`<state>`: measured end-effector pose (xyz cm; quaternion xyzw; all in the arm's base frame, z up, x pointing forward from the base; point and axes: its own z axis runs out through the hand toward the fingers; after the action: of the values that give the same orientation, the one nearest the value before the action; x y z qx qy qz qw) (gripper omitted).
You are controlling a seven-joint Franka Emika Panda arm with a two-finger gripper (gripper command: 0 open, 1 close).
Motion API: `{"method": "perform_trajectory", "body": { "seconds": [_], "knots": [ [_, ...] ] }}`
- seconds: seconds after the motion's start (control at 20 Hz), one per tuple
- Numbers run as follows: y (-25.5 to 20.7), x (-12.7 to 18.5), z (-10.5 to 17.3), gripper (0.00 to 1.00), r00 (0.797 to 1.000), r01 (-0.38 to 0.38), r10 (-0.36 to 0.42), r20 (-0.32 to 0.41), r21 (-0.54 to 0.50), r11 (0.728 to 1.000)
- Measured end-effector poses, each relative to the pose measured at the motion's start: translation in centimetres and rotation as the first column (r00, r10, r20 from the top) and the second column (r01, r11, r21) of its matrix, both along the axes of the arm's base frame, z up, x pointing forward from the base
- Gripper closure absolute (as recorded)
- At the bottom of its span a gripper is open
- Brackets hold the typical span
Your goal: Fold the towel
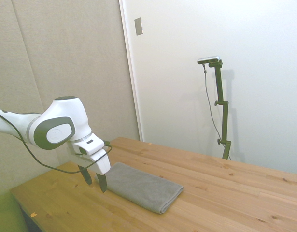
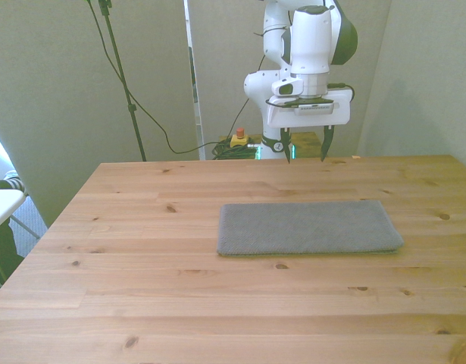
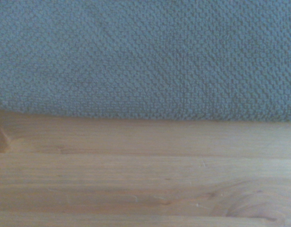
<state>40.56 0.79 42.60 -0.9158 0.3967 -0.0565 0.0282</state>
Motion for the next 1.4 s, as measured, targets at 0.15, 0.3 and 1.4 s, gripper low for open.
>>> {"method": "perform_trajectory", "body": {
  "seconds": [0.15,0.3,1.4],
  "knots": [
    [0.0,0.4,0.3,0.00,1.000,0.011,-0.011,0.007,0.009,1.000],
    [0.6,3.1,1.0,0.00,0.999,0.030,-0.031,0.039,0.014,0.999],
    [26.0,15.8,-5.9,0.00,0.998,0.056,-0.050,0.025,-0.519,0.853]
  ]
}}
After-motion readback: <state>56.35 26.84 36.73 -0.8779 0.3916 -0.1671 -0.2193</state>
